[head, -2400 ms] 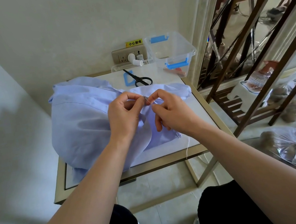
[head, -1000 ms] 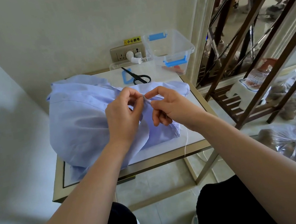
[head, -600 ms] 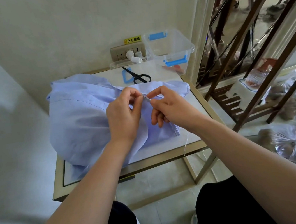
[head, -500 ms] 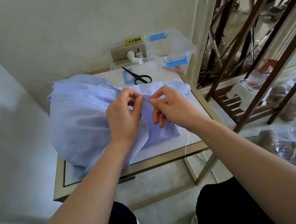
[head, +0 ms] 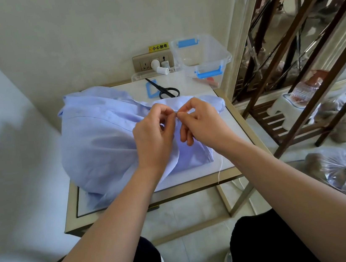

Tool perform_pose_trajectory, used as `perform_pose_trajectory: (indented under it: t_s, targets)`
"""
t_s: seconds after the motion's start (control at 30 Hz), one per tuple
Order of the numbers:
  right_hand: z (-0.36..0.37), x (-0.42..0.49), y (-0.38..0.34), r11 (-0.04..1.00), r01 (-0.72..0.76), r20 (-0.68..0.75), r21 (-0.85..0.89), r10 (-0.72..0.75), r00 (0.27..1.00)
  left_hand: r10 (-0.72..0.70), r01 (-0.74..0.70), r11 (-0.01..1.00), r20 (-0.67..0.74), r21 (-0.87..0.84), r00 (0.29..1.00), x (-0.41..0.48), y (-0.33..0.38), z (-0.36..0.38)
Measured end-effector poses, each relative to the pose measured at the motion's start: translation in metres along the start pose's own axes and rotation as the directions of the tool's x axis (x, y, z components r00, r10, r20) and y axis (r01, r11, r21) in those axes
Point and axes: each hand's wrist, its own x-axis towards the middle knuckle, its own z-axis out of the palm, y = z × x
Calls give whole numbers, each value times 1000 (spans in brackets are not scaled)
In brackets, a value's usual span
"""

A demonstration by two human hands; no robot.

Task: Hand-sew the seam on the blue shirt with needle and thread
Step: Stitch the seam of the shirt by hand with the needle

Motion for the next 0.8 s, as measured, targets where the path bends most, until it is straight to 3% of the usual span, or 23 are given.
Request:
perform_pose_trajectory:
  t_s: [0.17, 0.4, 0.63, 0.8]
  targets:
    - [2, -1, -2, 999, -9, 7, 53, 9, 1000, -135, 134, 984, 0, -119, 991, 1, 1, 0]
    - [4, -2, -3, 995, -20, 6, 98, 19, 1000, -347, 340, 854, 55, -395, 936, 6, 0, 3]
    - [0, -2, -4, 988, -87, 85, 128, 77, 993, -263, 274, 921, 78, -276, 962, 9, -7, -2]
    - [-1, -3, -3, 984, -71, 47, 166, 64, 997, -139, 162, 975, 155, -153, 978, 9, -5, -2]
